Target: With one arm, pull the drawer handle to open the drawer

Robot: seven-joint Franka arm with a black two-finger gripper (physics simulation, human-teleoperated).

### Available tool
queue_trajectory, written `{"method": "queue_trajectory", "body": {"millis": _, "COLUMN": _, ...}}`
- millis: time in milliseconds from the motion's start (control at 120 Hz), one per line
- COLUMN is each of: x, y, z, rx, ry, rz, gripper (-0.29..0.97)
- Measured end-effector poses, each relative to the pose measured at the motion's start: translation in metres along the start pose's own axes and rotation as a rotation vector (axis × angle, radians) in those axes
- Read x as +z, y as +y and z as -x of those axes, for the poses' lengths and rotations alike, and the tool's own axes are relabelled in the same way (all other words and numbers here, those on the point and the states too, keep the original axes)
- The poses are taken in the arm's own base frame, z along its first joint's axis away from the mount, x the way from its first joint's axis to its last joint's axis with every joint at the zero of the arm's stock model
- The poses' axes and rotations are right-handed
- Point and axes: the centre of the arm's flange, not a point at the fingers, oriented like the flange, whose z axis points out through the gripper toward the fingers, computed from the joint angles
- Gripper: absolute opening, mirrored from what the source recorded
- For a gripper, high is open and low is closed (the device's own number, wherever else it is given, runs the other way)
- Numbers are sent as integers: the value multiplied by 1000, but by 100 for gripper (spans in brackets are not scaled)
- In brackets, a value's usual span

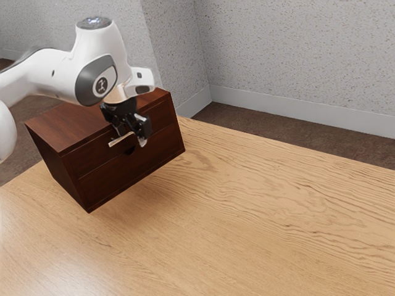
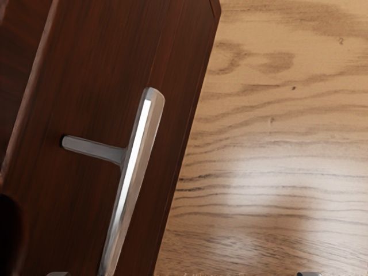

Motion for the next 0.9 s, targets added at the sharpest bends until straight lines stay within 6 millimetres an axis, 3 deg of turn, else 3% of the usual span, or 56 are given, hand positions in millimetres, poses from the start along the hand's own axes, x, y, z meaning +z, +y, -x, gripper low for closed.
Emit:
{"method": "queue_trajectory", "body": {"millis": 333, "x": 12, "y": 0, "z": 1, "rx": -10, "ry": -14, "rz": 6, "gripper": 48}}
{"method": "queue_trajectory", "body": {"millis": 567, "x": 18, "y": 4, "z": 0, "rx": -15, "ry": -8, "rz": 9, "gripper": 66}}
{"method": "queue_trajectory", "body": {"millis": 742, "x": 21, "y": 9, "z": 0, "rx": -10, "ry": -2, "rz": 12, "gripper": 72}}
{"method": "queue_trajectory", "body": {"millis": 833, "x": 22, "y": 12, "z": 1, "rx": -3, "ry": 1, "rz": 12, "gripper": 67}}
{"method": "queue_trajectory", "body": {"millis": 900, "x": 22, "y": 13, "z": 4, "rx": -2, "ry": 2, "rz": 8, "gripper": 50}}
